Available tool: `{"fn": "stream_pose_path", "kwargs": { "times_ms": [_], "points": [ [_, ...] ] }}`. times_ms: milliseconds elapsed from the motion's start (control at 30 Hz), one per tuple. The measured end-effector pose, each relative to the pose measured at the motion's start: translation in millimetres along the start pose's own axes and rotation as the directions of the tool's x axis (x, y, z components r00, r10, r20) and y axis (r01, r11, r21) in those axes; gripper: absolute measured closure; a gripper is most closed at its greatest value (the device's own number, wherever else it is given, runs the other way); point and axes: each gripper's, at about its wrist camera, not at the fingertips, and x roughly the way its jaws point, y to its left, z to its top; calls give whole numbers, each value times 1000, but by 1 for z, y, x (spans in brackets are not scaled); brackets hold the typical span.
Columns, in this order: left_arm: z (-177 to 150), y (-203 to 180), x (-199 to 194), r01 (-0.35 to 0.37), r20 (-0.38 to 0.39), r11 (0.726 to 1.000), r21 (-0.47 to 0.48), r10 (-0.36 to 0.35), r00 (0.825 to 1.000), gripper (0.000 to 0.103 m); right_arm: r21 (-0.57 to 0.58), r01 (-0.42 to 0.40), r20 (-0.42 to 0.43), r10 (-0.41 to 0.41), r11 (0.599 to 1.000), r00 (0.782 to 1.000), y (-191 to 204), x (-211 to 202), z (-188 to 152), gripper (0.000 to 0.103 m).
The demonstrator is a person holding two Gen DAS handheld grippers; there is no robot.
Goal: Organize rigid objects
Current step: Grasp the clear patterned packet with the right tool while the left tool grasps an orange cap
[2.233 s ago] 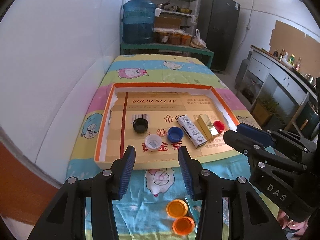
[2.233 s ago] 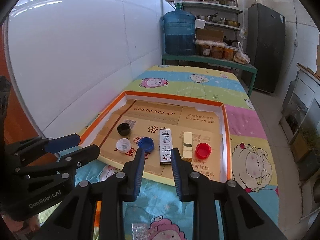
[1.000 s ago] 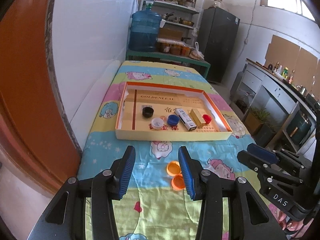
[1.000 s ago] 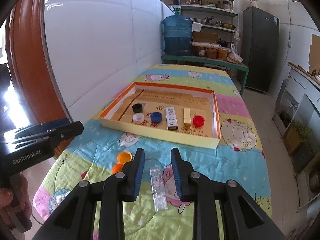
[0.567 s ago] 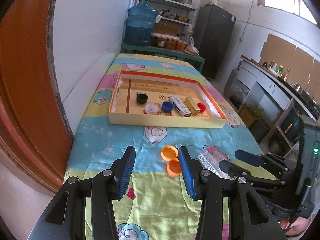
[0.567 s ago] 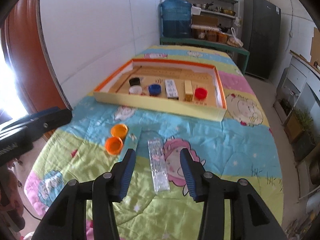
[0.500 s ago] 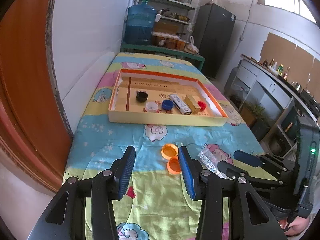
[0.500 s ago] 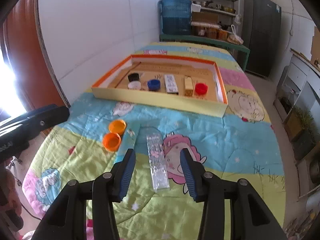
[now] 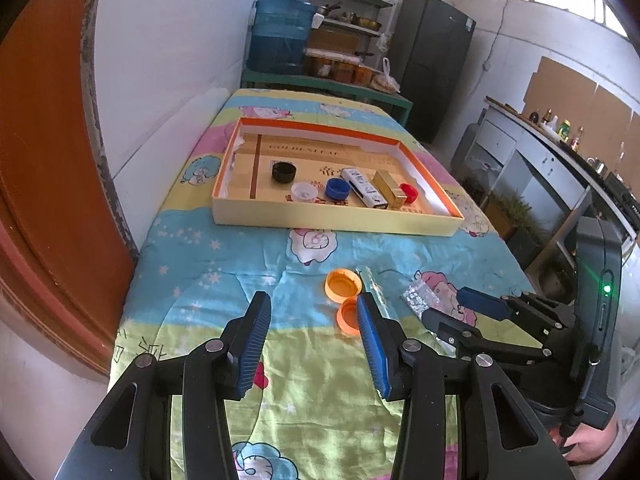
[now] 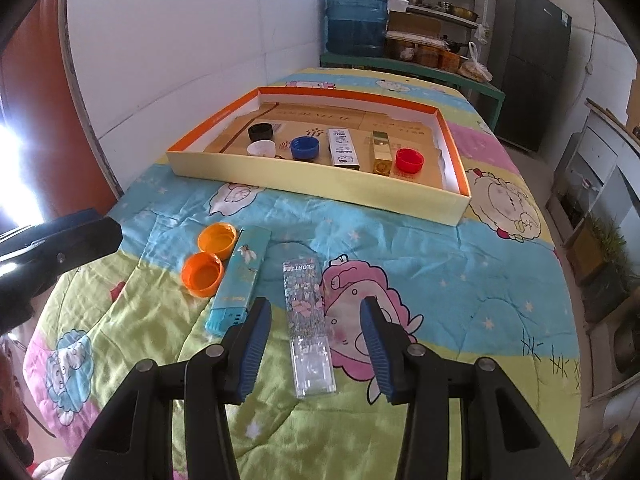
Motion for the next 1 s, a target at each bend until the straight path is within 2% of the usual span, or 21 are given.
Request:
{"fn": "stream_pose_path", "kwargs": {
  "times_ms": [300,367,800,1000],
  "points": [
    [-5,-1,14,27,-41,999,20,-26,999,57,-10,7,-22,-7,1000,1000,2,12,0,59],
    [-8,-3,21,38,-64,999,34,-36,997,57,-2,-4,-37,4,1000,999,2,16,-1,81],
    [-20,-28,60,44,-160,988,147,-20,987,57,29,-17,-34,18,999,999,-6,10,-6,83],
    [-17,-36,69,26,-150,984,175,0,989,57,34,-22,-24,23,999,999,-9,6,-6,83]
  ]
}}
